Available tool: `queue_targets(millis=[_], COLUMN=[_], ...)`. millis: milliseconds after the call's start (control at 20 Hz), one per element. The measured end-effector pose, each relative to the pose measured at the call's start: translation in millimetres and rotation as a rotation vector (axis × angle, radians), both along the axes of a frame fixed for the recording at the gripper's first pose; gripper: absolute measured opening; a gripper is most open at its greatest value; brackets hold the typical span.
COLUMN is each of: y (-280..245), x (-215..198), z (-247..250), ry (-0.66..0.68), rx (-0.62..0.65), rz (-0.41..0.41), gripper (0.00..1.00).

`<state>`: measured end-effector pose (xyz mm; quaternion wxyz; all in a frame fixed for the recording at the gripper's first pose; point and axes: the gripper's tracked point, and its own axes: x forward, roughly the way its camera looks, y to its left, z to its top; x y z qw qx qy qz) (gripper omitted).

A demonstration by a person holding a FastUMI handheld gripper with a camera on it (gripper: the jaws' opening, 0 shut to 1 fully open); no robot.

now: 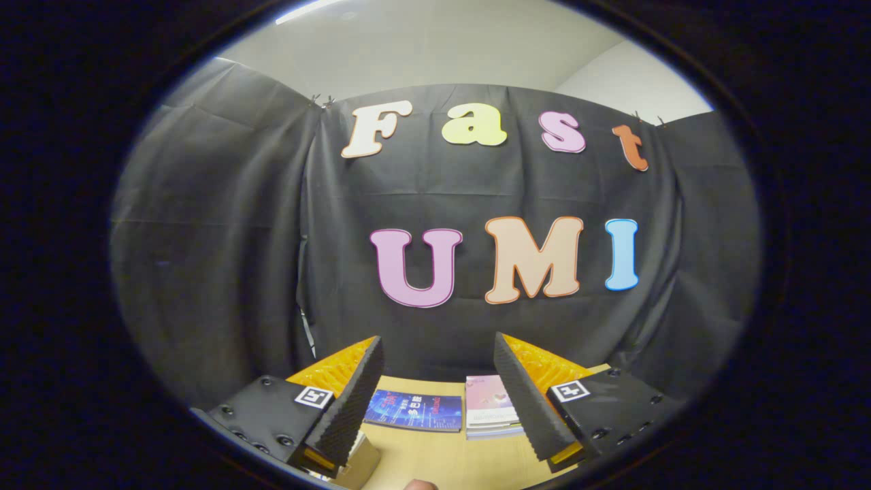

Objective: Open the storage box then place both shoes into the box .Put the left shoe in first, then the right shoe, with the right side of both shoes facing outward in a uniform manner.

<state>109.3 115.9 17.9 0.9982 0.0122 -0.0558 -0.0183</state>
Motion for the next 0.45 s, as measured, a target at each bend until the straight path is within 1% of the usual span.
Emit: queue_targets(millis=[450], y=[-25], x=[-27], z=[-9], ry=[0.009], rx=[-0.020], rz=[0.100], gripper=[1.00])
